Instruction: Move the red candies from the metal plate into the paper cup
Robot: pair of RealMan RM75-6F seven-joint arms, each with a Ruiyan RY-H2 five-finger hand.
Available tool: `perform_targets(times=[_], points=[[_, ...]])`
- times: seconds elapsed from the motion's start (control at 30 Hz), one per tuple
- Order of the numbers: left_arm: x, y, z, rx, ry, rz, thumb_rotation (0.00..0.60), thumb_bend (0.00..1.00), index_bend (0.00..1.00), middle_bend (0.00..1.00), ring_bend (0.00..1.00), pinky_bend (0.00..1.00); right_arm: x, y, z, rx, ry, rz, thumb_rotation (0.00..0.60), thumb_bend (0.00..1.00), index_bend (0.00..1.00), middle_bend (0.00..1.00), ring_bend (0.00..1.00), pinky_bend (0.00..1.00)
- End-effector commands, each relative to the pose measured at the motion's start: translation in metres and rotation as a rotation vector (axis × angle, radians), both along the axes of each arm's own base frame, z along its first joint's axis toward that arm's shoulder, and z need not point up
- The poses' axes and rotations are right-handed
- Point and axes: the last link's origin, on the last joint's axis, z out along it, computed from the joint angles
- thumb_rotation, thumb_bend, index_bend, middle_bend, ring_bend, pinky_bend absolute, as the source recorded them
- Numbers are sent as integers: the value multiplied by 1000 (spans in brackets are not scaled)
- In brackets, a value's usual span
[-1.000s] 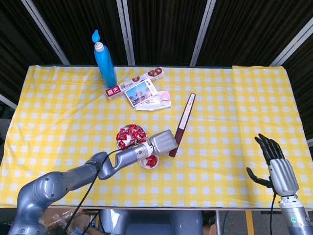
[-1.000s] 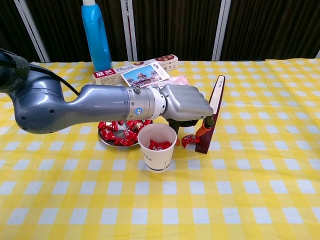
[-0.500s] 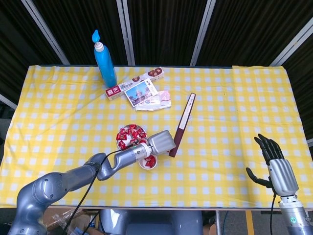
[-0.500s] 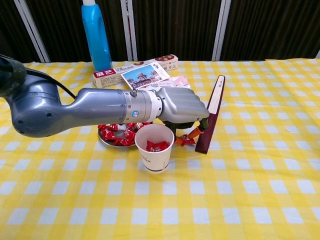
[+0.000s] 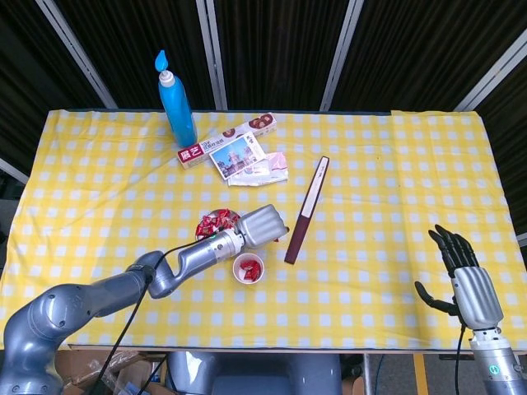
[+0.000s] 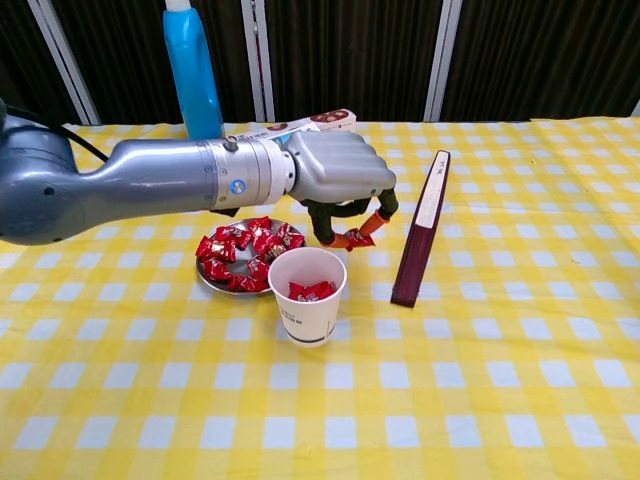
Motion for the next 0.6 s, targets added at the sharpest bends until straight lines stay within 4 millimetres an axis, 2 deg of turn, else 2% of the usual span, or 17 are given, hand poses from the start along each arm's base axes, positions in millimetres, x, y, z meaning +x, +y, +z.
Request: perform_targets(times=[0.03, 0.17, 0.3, 0.43, 0.6], points=[[0, 5, 43, 41, -115, 45, 600, 385, 566, 864, 838, 948, 0, 0, -1, 1, 6, 1, 600, 388, 0, 0, 0, 0], [1, -2, 59, 27, -164, 77, 600, 385, 563, 864, 838, 948, 0, 0, -1, -2, 8, 2, 600, 387, 0, 0, 0, 0], [0, -25, 81, -23, -209, 79, 600, 380, 560, 863, 838, 948, 0, -1, -1, -4, 12, 1, 600, 388, 0, 0, 0, 0], [-2, -40, 85, -55, -191, 70, 600, 376, 556, 863, 838, 948, 0, -1, -2, -5, 16, 1, 600, 387, 0, 0, 0, 0], [-4, -54, 79, -91, -167, 72, 600, 368, 552, 863, 838, 948, 0, -1, -3, -9, 20, 2, 600, 388, 0, 0, 0, 0]])
